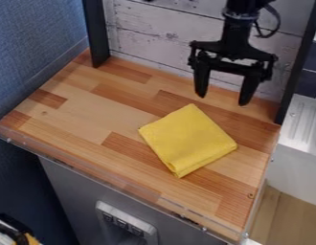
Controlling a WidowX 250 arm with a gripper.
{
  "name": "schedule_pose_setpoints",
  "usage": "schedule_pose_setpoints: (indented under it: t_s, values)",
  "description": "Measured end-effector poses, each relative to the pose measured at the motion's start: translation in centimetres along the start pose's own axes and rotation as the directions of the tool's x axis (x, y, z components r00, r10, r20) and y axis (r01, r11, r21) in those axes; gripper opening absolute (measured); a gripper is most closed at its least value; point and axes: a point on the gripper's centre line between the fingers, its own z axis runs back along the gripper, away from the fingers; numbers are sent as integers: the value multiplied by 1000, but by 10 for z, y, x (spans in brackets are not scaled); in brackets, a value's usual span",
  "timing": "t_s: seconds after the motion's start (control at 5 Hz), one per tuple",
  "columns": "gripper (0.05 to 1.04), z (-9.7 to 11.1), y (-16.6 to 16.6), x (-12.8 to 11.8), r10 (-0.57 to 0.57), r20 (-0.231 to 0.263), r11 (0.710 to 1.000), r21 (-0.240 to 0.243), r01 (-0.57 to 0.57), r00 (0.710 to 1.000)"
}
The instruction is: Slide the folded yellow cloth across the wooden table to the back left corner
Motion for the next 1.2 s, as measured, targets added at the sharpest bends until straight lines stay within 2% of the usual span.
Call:
schedule_pose_setpoints:
  t_s: [0.4,0.6,1.0,1.2]
  values:
    - [999,5,17,-9,119,53,993,-25,-118,991]
    - [934,6,20,-12,163,64,986,-27,-162,984]
    - [377,-14,33,-17,228,73,974,-27,-226,971]
    - [164,-28,37,-17,249,82,968,-24,-248,965]
